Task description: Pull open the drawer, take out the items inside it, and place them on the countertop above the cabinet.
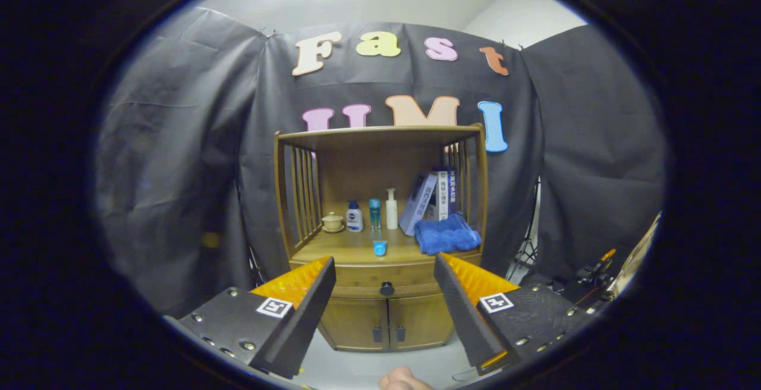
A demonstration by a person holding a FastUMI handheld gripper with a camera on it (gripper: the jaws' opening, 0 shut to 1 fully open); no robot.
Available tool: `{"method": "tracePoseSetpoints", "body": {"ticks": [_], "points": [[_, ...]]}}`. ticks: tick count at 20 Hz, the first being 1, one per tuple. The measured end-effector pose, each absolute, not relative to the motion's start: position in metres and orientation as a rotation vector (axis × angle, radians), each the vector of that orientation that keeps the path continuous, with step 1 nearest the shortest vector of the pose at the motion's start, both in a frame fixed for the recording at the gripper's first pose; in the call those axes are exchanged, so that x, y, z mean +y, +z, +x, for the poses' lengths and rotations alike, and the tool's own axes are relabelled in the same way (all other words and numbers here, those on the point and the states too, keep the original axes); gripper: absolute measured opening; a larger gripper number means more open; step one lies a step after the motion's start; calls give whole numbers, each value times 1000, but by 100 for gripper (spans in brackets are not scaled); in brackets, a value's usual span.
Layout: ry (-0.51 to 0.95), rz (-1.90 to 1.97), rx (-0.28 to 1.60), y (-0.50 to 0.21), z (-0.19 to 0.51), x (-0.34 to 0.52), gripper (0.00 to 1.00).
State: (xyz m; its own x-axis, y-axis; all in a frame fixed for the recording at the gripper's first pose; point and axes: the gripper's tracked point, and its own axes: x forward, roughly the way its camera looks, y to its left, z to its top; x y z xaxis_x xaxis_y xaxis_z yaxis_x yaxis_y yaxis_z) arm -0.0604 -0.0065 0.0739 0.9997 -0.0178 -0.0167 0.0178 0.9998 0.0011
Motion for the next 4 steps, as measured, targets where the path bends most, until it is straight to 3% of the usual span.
{"method": "tracePoseSetpoints", "body": {"ticks": [4], "points": [[-10,14,19,70,-60,-4,99]]}}
